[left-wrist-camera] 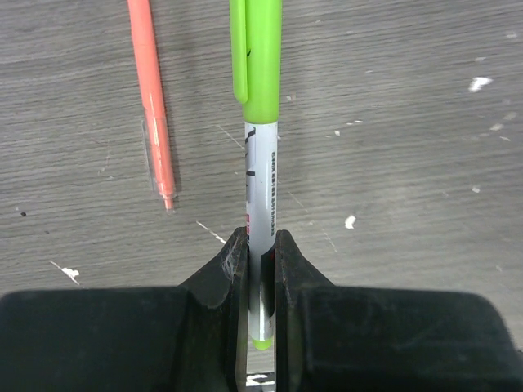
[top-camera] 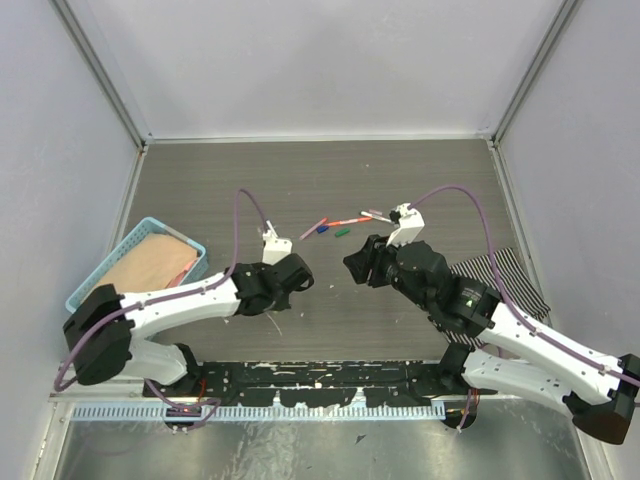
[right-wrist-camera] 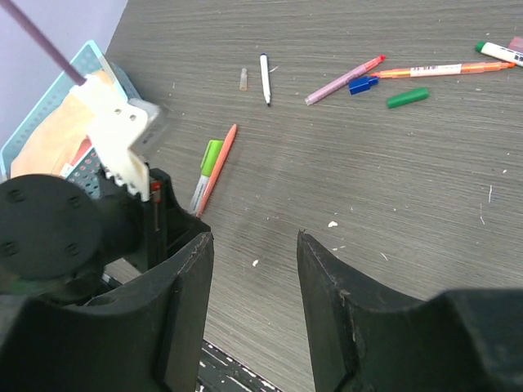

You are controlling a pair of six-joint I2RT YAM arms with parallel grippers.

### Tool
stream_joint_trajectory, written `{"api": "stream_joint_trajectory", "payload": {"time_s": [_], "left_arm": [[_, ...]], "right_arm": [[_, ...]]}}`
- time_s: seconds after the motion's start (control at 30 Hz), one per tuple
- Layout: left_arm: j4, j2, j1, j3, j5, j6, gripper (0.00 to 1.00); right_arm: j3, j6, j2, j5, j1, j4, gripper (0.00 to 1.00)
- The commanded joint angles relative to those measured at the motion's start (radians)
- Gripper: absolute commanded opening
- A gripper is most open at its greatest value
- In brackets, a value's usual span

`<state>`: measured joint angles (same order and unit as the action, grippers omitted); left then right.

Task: Insert the pens into the pen caps
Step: Place the pen at the center of the board.

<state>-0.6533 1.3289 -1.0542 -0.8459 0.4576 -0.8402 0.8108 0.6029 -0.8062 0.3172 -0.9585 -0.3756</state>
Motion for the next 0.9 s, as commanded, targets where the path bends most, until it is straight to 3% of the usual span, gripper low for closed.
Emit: {"api": "stream_joint_trajectory", "payload": {"time_s": [0.0,0.87], "left_arm": [[0.005,0.084,0.038,-0.032,-0.031,-0.01,0.0],[0.07,0.222,0.146,-0.081,-0.092,0.094,0.0]], "right_arm": [[-0.007,-0.006,0.027,0.017,-0.003,0.023,0.51],[-0.013,-0.005,0.041,0.045,-0.003,-0.005,0.51]]}}
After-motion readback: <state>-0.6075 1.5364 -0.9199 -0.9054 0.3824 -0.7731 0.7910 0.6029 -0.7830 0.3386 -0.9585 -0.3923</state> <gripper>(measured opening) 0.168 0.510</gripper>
